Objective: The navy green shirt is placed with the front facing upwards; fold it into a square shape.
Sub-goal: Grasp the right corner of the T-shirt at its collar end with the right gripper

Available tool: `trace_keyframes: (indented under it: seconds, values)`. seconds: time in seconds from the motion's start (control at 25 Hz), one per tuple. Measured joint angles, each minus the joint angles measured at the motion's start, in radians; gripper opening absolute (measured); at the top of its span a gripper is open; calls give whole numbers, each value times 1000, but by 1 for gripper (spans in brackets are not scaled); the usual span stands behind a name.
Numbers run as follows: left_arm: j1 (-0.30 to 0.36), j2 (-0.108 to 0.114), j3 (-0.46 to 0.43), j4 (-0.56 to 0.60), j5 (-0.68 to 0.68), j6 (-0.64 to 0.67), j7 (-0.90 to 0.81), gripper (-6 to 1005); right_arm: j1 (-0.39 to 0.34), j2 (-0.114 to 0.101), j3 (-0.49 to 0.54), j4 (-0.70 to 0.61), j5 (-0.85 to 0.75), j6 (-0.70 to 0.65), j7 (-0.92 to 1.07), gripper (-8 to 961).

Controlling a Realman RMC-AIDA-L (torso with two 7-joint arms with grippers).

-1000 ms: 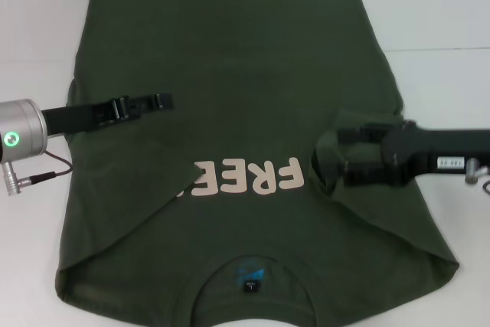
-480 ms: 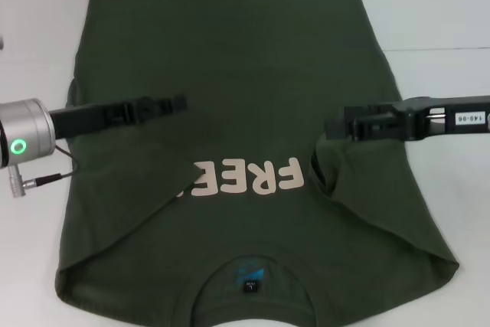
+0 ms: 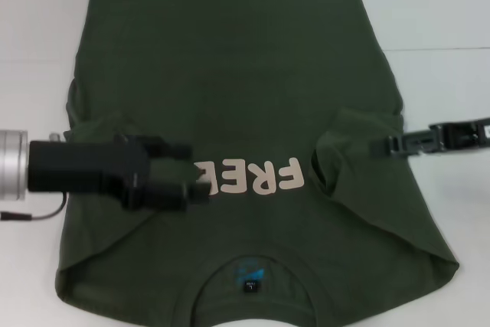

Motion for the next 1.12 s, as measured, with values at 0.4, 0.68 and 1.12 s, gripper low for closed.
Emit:
trace_keyframes:
  seconds: [0.4, 0.68, 1.12]
  values:
    - [-7, -6, 8, 15, -10, 170, 80, 860, 25, -50, 100, 9, -261, -96, 175, 915]
    - [-4, -21, 9, 13, -10, 172, 91, 860, 31, -58, 121, 38, -382, -163, 192, 915]
    - [-5, -32, 11, 13, -10, 172, 94, 860, 46, -72, 124, 254, -387, -89, 155, 914]
